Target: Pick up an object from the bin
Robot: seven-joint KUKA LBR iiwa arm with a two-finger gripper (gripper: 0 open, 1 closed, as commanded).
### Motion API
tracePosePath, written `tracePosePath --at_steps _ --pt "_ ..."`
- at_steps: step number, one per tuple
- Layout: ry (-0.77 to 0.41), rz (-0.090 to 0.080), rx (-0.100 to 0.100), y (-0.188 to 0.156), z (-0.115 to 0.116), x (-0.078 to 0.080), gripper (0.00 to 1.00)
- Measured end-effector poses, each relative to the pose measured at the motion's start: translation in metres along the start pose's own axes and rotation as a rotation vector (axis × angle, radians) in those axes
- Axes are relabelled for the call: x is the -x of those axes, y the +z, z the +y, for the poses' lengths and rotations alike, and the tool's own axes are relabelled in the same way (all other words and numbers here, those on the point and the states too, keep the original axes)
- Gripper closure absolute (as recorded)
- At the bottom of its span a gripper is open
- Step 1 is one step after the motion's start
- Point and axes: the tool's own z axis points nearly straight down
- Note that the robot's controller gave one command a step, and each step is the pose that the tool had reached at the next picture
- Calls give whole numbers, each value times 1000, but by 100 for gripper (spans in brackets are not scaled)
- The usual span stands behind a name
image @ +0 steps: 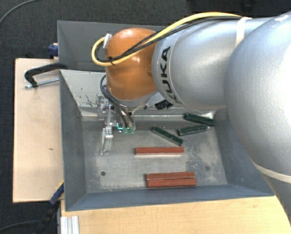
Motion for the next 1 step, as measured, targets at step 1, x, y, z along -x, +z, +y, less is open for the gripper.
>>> tracePosePath --at_steps 1 --pt "18 -1 -1 99 -33 11 0"
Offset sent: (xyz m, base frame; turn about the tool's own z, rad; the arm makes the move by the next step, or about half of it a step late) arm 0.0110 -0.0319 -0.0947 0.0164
